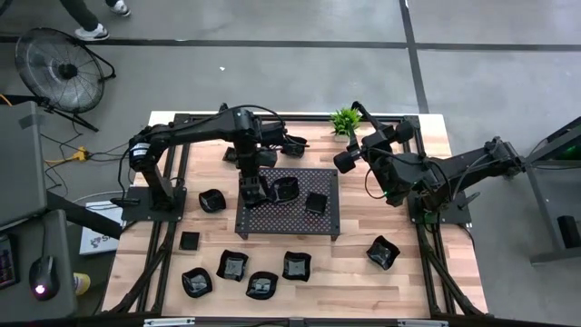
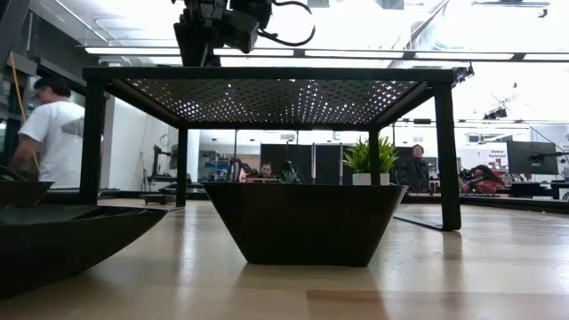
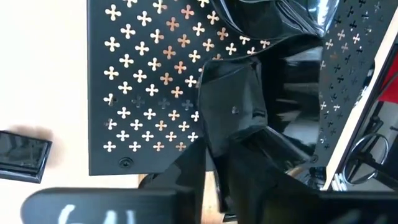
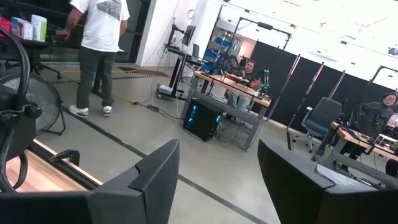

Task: Pick & Place Mini shaped plates
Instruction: Put the distorted square plate on the shelf, then stack the distorted square plate on top of the distorted square plate on the shelf

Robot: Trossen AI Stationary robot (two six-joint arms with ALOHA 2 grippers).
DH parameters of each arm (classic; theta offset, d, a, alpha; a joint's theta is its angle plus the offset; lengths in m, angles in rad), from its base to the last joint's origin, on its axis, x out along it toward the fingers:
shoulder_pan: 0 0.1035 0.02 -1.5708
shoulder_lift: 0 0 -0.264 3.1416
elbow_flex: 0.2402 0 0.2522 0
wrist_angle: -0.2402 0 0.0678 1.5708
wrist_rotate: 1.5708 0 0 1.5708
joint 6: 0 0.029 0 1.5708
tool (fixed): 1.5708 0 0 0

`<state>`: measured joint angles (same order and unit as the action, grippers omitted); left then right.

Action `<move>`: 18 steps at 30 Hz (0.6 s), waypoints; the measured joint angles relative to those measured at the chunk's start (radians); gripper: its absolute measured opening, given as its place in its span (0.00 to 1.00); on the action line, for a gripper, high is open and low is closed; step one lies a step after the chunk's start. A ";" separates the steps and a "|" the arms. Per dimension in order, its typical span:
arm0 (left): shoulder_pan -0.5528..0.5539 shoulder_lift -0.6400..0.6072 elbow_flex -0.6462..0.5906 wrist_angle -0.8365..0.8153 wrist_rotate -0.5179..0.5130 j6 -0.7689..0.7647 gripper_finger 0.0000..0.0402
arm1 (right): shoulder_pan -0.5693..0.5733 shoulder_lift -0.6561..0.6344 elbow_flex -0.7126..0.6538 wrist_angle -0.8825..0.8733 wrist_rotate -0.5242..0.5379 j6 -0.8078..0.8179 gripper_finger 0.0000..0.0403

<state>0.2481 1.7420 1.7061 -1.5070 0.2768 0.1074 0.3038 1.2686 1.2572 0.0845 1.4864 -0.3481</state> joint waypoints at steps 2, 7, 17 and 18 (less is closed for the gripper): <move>0.000 0.000 0.000 0.001 0.000 0.000 0.19 | 0.000 0.000 0.000 0.000 0.000 0.000 0.53; 0.000 0.000 0.014 -0.016 -0.003 0.010 0.26 | 0.000 0.000 0.000 0.000 0.000 0.000 0.53; 0.000 -0.001 0.181 -0.064 -0.084 0.032 0.27 | 0.000 0.000 0.000 0.000 0.000 0.000 0.53; 0.000 -0.003 0.201 -0.064 -0.090 0.034 0.27 | 0.000 0.000 0.000 0.000 0.000 0.000 0.53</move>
<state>0.2485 1.7388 1.9067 -1.5712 0.1872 0.1414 0.3038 1.2686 1.2572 0.0848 1.4860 -0.3481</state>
